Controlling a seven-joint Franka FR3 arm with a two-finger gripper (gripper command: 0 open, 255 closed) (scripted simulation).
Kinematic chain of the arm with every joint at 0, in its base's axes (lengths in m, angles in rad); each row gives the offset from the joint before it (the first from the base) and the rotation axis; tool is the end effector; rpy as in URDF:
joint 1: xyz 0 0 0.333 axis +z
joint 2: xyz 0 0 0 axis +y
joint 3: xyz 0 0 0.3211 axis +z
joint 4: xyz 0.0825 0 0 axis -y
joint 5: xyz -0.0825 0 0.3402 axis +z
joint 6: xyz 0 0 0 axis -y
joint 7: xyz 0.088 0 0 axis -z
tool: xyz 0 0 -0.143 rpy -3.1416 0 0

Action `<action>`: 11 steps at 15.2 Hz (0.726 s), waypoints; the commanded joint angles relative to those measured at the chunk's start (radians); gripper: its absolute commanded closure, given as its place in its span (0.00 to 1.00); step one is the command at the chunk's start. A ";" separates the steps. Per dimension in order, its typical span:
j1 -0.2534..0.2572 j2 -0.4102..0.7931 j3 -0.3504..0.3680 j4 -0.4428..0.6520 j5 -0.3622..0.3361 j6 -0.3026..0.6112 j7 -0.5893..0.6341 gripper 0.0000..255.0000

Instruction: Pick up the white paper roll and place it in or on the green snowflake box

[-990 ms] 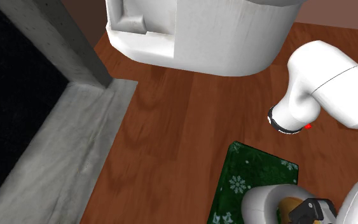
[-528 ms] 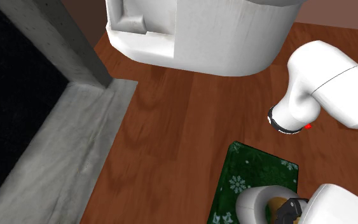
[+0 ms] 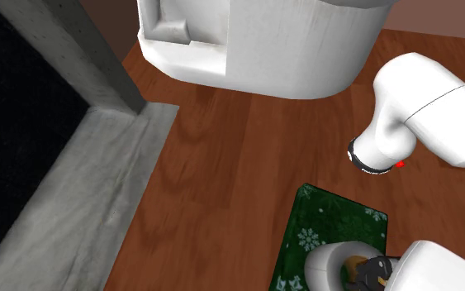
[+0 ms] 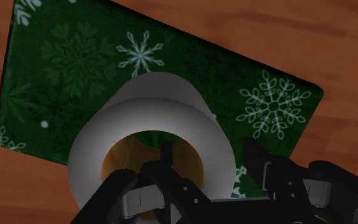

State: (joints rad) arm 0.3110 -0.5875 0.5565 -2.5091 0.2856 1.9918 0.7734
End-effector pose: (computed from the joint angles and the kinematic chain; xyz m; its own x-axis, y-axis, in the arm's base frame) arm 0.2024 0.2880 0.4359 0.9943 -0.1000 0.0367 -0.1006 -0.9948 0.0136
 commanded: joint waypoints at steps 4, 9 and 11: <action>0.000 0.000 0.000 0.000 0.000 0.000 0.000 0.00; -0.003 -0.030 -0.034 0.105 -0.018 -0.135 0.001 0.00; -0.002 -0.030 -0.034 0.105 -0.018 -0.135 0.001 0.00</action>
State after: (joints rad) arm 0.3093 -0.6170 0.5247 -2.4098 0.2693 1.8645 0.7753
